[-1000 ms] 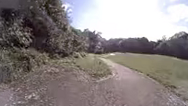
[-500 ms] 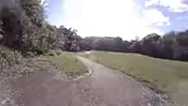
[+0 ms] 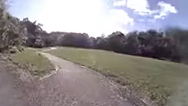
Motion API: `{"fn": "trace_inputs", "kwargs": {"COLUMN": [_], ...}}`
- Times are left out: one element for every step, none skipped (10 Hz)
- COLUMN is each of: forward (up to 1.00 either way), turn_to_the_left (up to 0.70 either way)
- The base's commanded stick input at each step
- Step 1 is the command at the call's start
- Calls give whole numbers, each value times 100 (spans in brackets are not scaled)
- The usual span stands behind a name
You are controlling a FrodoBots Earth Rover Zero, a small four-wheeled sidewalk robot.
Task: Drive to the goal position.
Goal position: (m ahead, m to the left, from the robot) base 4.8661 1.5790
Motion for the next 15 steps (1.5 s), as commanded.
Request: {"fn": "trace_inputs", "kwargs": {"forward": [70, 70, 29, 0, 0, 0, 0, 0, 0, 0, 0, 0, 0, 0, 0], "turn_to_the_left": [0, 0, 0, 0, 0, 0, 0, 0, 0, 0, 0, 0, 21, 65, 70]}}
